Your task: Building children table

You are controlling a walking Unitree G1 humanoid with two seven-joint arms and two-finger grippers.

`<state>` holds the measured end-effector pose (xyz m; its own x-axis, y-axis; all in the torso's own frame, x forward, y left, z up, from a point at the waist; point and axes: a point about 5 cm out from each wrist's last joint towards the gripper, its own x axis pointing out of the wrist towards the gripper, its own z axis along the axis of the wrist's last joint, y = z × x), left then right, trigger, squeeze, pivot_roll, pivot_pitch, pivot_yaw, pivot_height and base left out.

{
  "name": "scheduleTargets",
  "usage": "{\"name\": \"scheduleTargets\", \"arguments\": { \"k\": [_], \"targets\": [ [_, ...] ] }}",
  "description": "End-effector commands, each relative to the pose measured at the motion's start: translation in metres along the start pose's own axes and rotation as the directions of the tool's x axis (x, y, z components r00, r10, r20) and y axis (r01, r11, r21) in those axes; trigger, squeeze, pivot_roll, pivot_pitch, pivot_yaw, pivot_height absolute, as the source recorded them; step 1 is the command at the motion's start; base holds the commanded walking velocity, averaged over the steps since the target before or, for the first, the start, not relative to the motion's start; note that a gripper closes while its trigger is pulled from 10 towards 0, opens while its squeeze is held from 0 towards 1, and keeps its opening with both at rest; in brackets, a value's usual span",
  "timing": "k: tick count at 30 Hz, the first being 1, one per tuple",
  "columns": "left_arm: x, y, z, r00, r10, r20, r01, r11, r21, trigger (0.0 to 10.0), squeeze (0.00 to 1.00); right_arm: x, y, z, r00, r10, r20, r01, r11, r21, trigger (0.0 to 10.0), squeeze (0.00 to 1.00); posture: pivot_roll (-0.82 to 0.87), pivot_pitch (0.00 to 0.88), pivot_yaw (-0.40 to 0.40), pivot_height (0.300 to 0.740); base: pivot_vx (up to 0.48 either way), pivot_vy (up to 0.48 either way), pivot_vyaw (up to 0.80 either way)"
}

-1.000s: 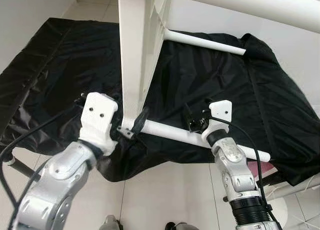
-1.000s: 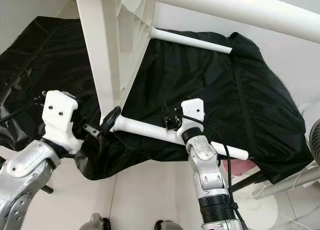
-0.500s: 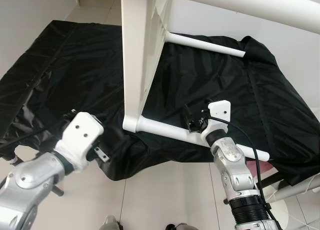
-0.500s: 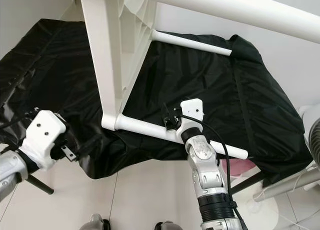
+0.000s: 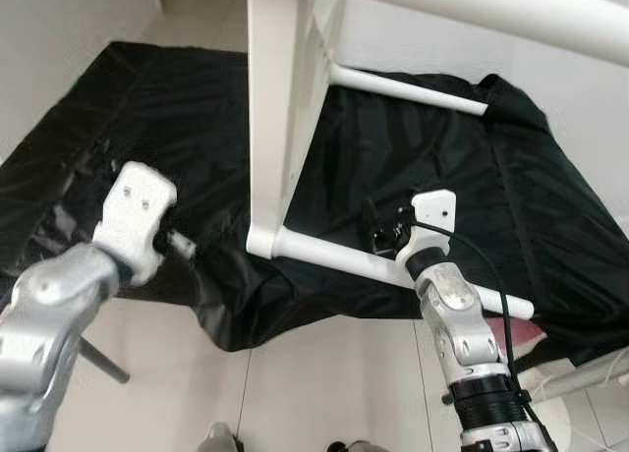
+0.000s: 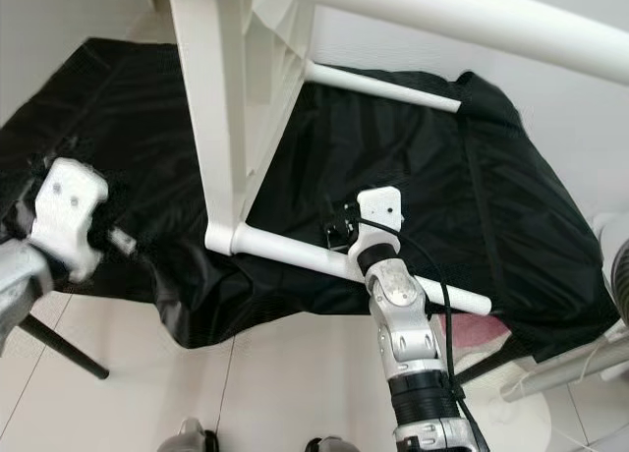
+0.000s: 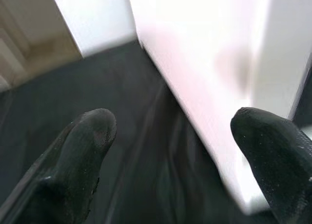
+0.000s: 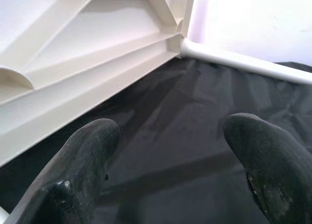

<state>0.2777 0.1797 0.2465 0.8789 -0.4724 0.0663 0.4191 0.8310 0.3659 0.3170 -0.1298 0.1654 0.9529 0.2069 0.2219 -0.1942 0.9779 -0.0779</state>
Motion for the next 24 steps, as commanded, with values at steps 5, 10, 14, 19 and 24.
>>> {"name": "scheduleTargets", "arguments": {
  "k": [5,10,14,19,24],
  "targets": [
    [0.015,-0.016,0.013,0.997,-0.056,0.062,0.062,0.994,-0.094,10.0,0.00,0.001,0.000,-0.002,1.000,0.000,-0.004,0.000,1.000,0.002,10.0,0.00,0.14,0.100,-0.058,0.740,0.000,0.000,0.00],
    [0.022,-0.032,0.030,0.974,-0.185,0.133,0.204,0.968,-0.146,10.0,0.00,0.003,0.001,-0.003,1.000,0.004,-0.006,-0.004,1.000,0.003,10.0,0.00,0.15,0.102,-0.060,0.740,0.000,0.000,0.00],
    [0.022,-0.039,0.034,0.950,-0.281,0.135,0.296,0.949,-0.108,10.0,0.00,0.005,0.001,-0.003,1.000,0.007,-0.004,-0.007,1.000,0.003,10.0,0.00,0.15,0.104,-0.063,0.740,0.000,0.000,0.00],
    [0.026,-0.036,0.046,0.931,-0.336,0.141,0.346,0.937,-0.051,10.0,0.00,0.009,0.001,-0.002,1.000,0.009,-0.001,-0.009,1.000,0.001,10.0,0.00,0.15,0.104,-0.064,0.740,0.000,0.000,0.00],
    [0.035,-0.036,0.054,0.936,-0.309,0.169,0.323,0.944,-0.061,10.0,0.00,0.011,0.002,-0.003,1.000,0.012,-0.002,-0.012,1.000,0.001,10.0,0.00,0.16,0.108,-0.061,0.740,0.000,0.000,0.00]
  ]
}}
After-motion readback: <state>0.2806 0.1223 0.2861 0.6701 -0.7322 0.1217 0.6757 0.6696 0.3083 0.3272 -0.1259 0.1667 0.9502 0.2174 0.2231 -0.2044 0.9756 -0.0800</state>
